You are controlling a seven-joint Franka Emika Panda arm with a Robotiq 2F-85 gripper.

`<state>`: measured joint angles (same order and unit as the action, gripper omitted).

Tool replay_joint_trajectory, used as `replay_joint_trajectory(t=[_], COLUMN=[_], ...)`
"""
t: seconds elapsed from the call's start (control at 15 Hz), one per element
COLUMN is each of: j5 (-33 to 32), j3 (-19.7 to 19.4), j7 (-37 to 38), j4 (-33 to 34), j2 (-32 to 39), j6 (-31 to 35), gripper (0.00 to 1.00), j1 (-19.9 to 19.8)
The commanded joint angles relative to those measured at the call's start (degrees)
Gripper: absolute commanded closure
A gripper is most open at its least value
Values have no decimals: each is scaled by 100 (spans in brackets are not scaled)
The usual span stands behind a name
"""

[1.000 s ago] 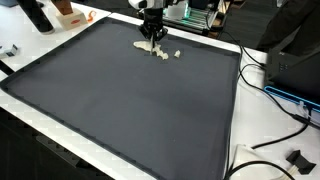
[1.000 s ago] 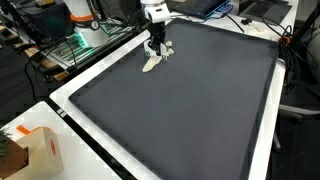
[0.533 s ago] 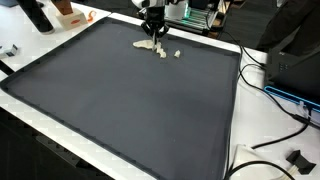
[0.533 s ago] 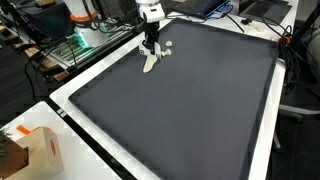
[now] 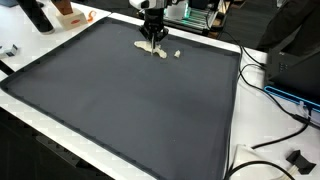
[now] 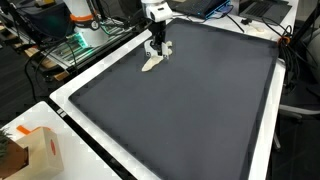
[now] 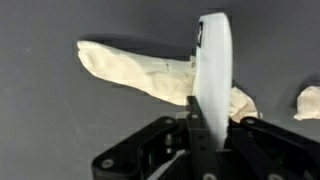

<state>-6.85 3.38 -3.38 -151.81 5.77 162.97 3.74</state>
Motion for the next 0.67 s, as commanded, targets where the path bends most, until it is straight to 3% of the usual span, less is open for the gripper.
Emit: replay_joint_trajectory(t=[0.0, 0.6], j5=[69, 21], j3=[62, 43], j7=[-196, -109], j4=[529, 1605], j2=[544, 1224], j6=[-6, -617], gripper=[99, 99], j1=[11, 37])
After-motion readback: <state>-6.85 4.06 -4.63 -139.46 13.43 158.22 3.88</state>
